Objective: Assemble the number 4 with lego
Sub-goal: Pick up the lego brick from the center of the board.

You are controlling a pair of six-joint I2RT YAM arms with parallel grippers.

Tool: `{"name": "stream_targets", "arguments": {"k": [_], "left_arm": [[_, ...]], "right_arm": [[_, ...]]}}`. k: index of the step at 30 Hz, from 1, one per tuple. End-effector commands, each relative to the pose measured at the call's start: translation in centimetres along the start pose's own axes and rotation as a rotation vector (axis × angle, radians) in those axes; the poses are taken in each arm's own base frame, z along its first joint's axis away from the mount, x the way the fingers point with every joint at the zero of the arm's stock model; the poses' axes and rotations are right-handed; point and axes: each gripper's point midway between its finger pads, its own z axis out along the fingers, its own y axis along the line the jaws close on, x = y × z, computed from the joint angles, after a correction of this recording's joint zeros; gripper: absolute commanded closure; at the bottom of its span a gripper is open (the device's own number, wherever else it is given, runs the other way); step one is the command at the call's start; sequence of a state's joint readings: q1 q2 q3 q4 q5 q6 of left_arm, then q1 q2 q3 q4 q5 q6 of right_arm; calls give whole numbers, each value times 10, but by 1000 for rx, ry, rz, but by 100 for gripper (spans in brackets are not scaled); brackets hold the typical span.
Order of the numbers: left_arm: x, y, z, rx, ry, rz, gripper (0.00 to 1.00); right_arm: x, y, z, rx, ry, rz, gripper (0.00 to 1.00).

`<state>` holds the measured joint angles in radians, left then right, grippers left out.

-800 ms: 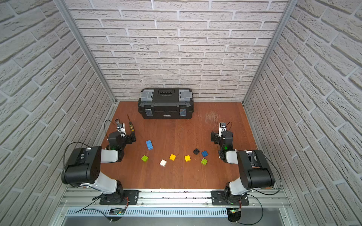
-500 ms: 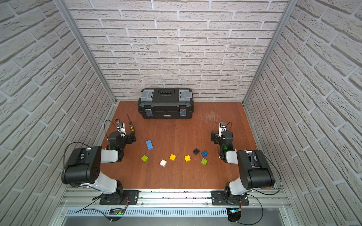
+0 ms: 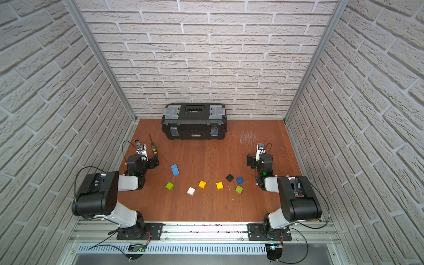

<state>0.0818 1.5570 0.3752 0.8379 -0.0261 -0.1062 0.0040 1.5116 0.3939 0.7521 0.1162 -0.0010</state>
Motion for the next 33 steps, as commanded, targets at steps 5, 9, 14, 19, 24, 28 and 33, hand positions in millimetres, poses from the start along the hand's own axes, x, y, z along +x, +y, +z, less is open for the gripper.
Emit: {"name": "stream_targets", "arguments": {"k": [5,9,14,19,24,28,33], "left_arm": [[-41,14,3,-83,-29,-27,2],[-96,48,-18,-301,137,-121,2],[-121,38,-63,-347,135,-263,3],[-130,-42,-101,-192,77,-185,5],[-107,-128,-127,-17,107,-89,8],[-81,-168,-143,65,134,-36,10],[-62,-175,-152,96,171,-51,13]], "right_arm": [[-36,-17,-5,102,-59,25,1],[-89,-29,-43,150,199,135,1],[-33,-31,-46,210,517,462,5],[-12,27,-84,199,562,290,0],[-19,46,-138,296,527,206,1],[-6,31,-144,323,464,206,1],[20,81,-149,6,661,191,14]]}}
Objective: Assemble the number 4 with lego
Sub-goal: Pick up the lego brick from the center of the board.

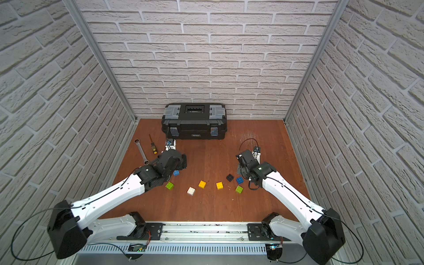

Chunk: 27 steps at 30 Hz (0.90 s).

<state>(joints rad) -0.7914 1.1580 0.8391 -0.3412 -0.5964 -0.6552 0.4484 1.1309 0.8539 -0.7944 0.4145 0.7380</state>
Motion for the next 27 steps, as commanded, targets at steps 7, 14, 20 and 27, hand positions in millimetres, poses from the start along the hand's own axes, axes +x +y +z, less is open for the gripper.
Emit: {"name": "stream_targets", "arguments": {"k": [7,14,20,27], "left_arm": [[28,10,-1,-7,46,-106,15],[42,6,3,16,94,-150,19],[45,8,3,16,98,-155,19],[47,7,4,13,109,-147,21]], "right_arm": [[78,34,21,-109,283,-76,40],[102,40,41,-89,381,-89,33],[114,41,52,-65,429,-104,40],[117,35,59,-28,435,-127,65]]}}
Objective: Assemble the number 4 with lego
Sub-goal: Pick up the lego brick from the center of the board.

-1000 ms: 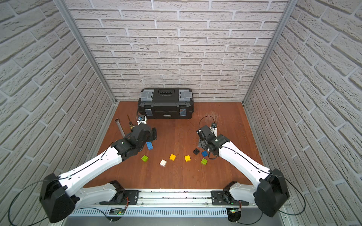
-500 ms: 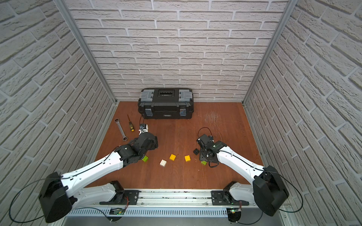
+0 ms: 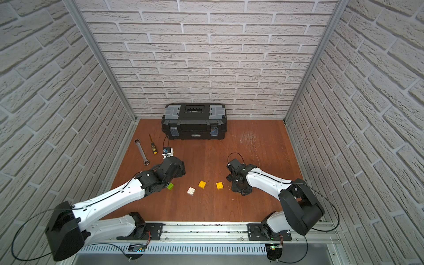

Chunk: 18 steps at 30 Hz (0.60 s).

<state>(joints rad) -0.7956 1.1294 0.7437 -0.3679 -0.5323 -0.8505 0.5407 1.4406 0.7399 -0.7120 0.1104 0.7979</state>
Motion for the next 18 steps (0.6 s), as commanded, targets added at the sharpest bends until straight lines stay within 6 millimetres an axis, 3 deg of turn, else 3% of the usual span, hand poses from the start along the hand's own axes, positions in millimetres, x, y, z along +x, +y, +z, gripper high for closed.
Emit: {"name": "stream_targets", "arguments": {"k": [1,3,5,11,14,18], "left_arm": [[3,1,0,3,7,-3,21],[3,1,-1,2,6,-1,23],[3,2,0,-1,9,0,24],[4,-2,3,1,22,-3,26],[5,-5,4,7,31,-4,28],[9,-6,5,13,45,-4,30]], "right_arm": [[0,-1,1,8,-8,-12,71],[0,-2,-4,7,-17,-24,81],[-2,-4,-15,5,-41,-40,86],[-37,-26,-54,102,-202,-56,85],[-58,-29,-50,116,-189,-42,86],[-83,-30,-31,121,-133,-31,88]]}}
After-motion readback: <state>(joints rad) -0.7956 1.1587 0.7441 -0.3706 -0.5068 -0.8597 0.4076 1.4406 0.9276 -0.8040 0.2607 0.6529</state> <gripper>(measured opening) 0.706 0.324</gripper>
